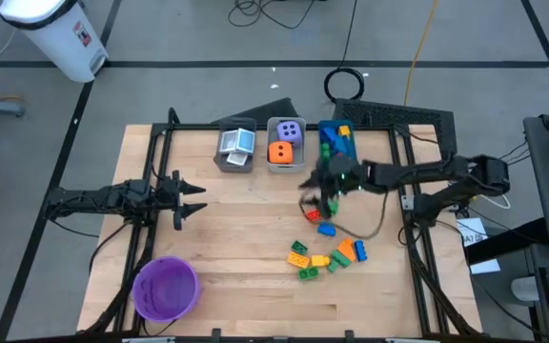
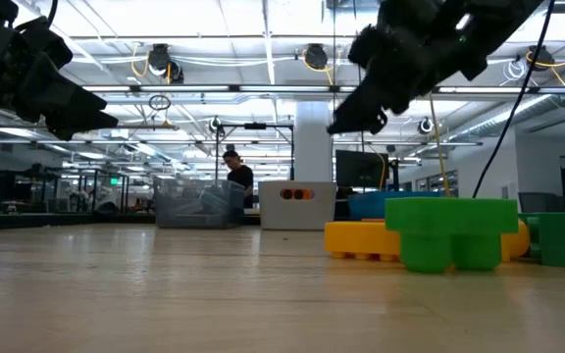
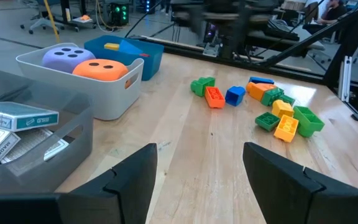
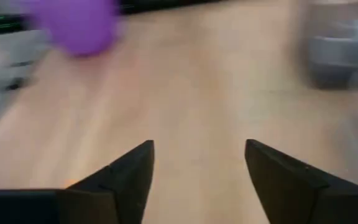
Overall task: Pick & Place Toys
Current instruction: Put the blue game piece into the blue bin, then put the green game piece into the blue bin
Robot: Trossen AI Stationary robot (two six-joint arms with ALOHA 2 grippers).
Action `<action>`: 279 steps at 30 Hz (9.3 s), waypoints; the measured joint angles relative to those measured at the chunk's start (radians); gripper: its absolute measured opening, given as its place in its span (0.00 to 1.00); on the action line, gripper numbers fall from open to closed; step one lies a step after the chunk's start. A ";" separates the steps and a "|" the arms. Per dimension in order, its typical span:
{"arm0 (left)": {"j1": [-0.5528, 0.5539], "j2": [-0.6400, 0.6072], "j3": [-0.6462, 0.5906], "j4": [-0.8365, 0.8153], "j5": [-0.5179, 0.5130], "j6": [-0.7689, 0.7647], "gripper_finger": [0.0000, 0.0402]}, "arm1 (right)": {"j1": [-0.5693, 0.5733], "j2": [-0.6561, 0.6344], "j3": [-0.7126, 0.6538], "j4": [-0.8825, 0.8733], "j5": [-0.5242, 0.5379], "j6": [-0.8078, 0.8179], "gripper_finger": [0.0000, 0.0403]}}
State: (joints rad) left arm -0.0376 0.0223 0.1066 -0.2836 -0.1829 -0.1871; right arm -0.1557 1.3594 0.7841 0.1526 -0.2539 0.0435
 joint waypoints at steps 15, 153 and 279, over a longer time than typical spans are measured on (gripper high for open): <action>0.000 0.000 0.000 0.000 0.000 0.000 0.61 | 0.467 -0.072 0.152 -0.698 0.171 0.393 0.68; 0.000 0.000 0.000 0.000 0.000 0.000 0.61 | -0.755 0.280 0.142 -0.045 0.226 0.020 0.24; 0.000 0.000 0.000 0.000 0.000 0.000 0.61 | -0.002 -0.029 -0.326 -0.054 0.250 0.141 0.42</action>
State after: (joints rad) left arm -0.0376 0.0223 0.1070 -0.2835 -0.1829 -0.1871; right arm -0.1573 1.3306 0.4580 0.0983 -0.0039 0.1850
